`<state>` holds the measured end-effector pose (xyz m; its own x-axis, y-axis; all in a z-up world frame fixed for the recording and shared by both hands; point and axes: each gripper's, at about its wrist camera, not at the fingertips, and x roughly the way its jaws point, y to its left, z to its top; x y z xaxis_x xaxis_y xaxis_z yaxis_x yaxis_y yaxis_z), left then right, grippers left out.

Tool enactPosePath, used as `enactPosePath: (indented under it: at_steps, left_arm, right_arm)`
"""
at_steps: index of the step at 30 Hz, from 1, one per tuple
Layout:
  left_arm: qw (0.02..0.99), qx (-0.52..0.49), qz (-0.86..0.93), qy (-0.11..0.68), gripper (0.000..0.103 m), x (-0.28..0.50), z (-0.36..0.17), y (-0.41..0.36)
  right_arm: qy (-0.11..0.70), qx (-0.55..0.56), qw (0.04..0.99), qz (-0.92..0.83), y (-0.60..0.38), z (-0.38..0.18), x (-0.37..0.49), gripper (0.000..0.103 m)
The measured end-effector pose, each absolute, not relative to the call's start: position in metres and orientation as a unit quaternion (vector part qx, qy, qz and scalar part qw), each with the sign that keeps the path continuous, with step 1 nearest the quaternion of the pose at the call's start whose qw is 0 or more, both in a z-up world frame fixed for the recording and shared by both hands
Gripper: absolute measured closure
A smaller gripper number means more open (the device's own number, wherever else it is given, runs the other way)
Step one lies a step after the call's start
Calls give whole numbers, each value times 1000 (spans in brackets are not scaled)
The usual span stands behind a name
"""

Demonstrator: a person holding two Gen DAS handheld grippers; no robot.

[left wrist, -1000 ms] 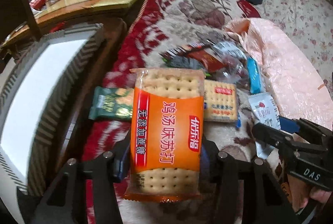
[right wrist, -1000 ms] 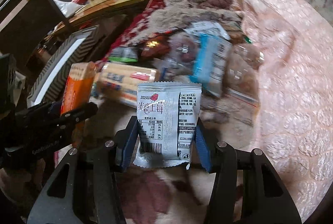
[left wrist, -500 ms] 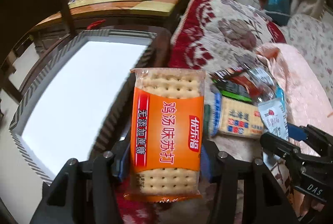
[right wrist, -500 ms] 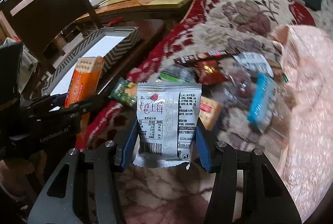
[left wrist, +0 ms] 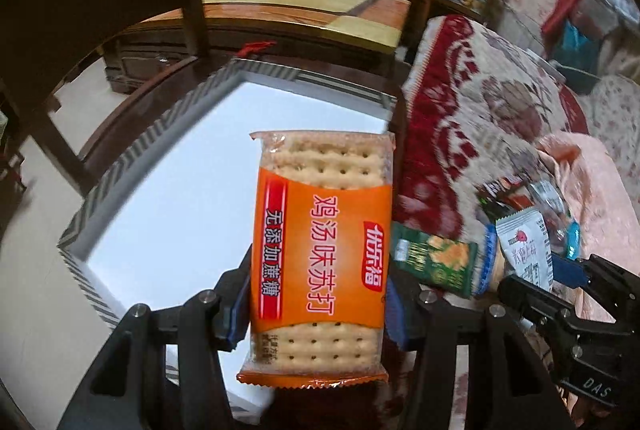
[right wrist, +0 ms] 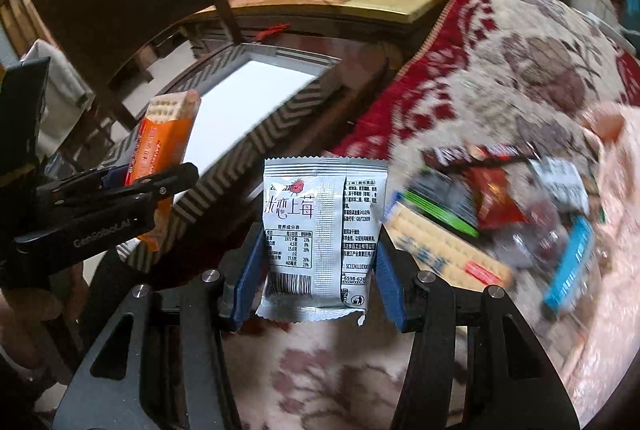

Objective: Organize snacks
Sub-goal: 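Carry both packs to the white tray and open both grippers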

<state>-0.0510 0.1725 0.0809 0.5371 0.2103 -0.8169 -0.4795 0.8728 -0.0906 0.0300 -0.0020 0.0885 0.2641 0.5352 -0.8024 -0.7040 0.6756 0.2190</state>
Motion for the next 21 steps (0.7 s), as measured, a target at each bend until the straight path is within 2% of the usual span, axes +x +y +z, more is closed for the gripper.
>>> enactPosePath:
  at_steps: [21]
  left_arm:
    - [823, -202, 282, 450, 47, -76, 64, 263]
  right_arm:
    - [458, -145, 736, 477, 125, 87, 17, 52]
